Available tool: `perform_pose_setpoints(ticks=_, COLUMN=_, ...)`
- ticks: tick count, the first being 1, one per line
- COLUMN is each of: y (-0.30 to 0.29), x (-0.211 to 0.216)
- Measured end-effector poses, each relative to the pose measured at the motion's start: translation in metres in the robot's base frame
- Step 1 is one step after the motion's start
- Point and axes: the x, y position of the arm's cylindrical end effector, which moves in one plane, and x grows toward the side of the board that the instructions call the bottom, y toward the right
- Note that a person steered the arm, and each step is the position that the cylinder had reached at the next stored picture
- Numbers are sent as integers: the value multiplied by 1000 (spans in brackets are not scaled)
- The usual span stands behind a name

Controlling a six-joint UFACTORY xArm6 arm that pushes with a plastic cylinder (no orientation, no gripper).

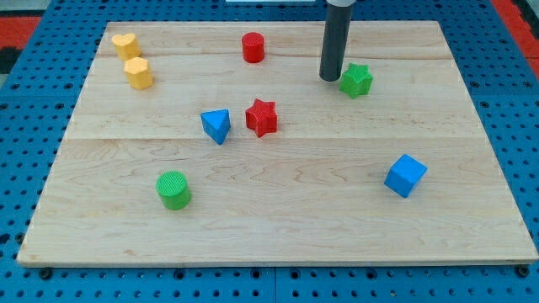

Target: Place the green star to the top of the blue cube

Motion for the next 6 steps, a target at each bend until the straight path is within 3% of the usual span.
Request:
perform_pose_setpoints(ticks=3, y=84, x=-2)
perform_pose_setpoints(ticks=4, y=90, x=61)
perform_pose_setpoints(ticks=6, y=-79, x=125)
